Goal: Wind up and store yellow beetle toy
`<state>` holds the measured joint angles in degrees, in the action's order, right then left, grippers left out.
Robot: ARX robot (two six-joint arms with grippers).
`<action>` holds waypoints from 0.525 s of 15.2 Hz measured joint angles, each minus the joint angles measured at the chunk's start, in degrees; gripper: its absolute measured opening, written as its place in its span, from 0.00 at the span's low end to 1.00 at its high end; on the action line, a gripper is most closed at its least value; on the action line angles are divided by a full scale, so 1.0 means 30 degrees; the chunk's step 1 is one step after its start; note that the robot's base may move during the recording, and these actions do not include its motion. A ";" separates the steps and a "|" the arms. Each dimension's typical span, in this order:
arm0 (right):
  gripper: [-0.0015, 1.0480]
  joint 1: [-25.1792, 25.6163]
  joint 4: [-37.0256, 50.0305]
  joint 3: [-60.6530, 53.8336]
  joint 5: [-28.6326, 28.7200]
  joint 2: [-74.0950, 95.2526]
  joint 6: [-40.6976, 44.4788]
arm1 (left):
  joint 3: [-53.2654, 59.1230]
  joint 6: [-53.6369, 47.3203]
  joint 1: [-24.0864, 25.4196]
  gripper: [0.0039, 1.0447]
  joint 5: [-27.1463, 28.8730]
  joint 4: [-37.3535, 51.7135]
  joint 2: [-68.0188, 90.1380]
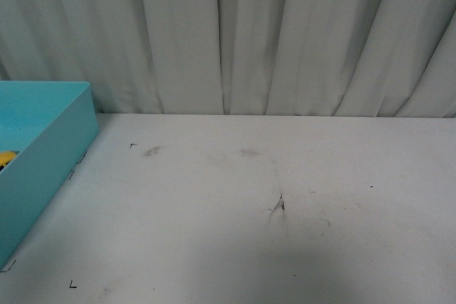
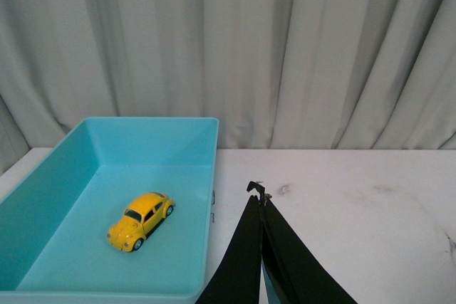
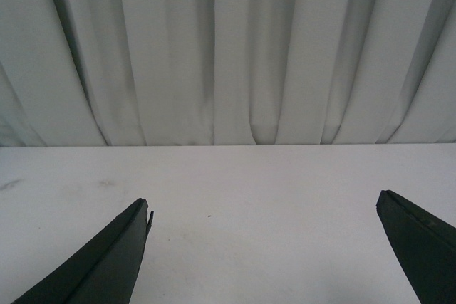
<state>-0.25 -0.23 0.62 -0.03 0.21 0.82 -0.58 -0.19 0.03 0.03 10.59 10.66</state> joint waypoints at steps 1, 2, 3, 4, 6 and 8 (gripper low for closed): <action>0.94 0.0000 0.0000 0.0000 0.0000 0.0000 0.0000 | 0.0000 0.0000 0.0000 0.01 0.0000 -0.0248 -0.0284; 0.94 0.0000 0.0000 0.0000 0.0000 0.0000 0.0000 | -0.0007 0.0000 0.0000 0.01 -0.0007 -0.2849 -0.1916; 0.94 0.0000 -0.0007 0.0000 0.0000 0.0000 0.0000 | -0.0015 0.0000 0.0000 0.01 -0.0015 -0.3483 -0.3461; 0.94 0.0000 0.0029 0.0000 0.0007 0.0000 0.0000 | -0.0095 0.0000 -0.0015 0.01 0.0022 -0.3534 -0.3432; 0.94 0.0000 0.0000 0.0000 -0.0015 -0.0007 0.0000 | -0.0015 0.0000 -0.0022 0.01 0.0000 -0.3548 -0.3432; 0.94 0.0000 0.0007 0.0000 0.0000 -0.0007 0.0000 | -0.0015 0.0022 -0.0022 0.02 0.0000 -0.3592 -0.3432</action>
<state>-0.25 -0.21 0.62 -0.03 0.19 0.82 -0.62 -0.12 -0.03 0.03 -0.19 0.36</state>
